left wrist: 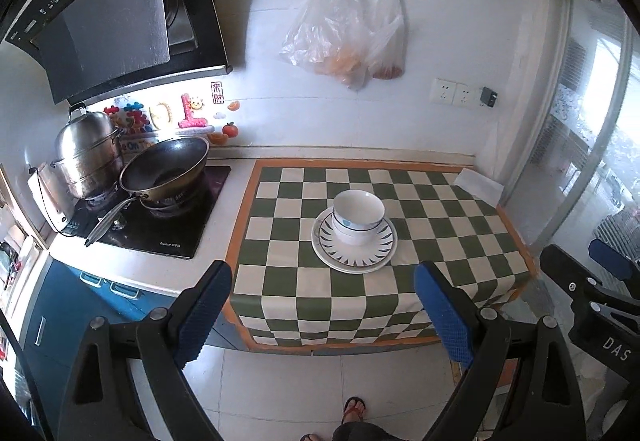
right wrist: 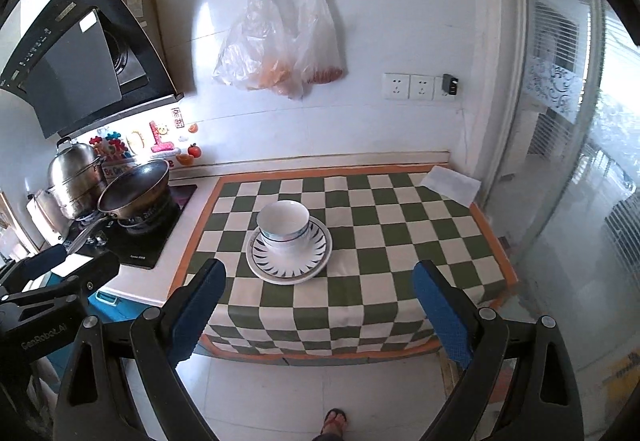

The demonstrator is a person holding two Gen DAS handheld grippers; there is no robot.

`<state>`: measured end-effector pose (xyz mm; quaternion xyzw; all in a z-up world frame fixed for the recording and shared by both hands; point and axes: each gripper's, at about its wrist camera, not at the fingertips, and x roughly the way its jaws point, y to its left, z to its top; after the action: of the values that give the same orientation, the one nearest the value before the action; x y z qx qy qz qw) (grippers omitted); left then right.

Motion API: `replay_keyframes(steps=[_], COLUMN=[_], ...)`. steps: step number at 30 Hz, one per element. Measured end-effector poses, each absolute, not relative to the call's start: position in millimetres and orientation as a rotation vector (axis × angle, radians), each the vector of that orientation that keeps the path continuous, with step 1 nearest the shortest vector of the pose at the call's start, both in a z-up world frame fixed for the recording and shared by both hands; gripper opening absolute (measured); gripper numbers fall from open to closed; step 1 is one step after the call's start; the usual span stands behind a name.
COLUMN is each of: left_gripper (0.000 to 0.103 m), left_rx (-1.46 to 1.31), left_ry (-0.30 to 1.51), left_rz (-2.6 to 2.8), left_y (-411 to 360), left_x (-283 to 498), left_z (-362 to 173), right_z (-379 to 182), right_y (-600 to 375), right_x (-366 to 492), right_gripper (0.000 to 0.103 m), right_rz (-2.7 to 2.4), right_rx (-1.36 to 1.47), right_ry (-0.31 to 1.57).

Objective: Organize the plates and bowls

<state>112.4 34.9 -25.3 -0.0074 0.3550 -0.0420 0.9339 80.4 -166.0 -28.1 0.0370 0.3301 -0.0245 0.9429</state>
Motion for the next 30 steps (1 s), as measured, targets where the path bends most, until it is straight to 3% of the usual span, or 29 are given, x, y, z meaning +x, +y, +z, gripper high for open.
replay_keyframes(steps=[30], left_gripper=[0.093], left_rx=[-0.011], left_ry=[0.713], left_rz=[-0.066], left_y=[38], left_x=[78], left_z=[-26], right_z=[-28], right_y=[-168], right_x=[45], right_gripper=[0.097], right_rz=[-0.079], right_rx=[0.080], right_ry=[0.660])
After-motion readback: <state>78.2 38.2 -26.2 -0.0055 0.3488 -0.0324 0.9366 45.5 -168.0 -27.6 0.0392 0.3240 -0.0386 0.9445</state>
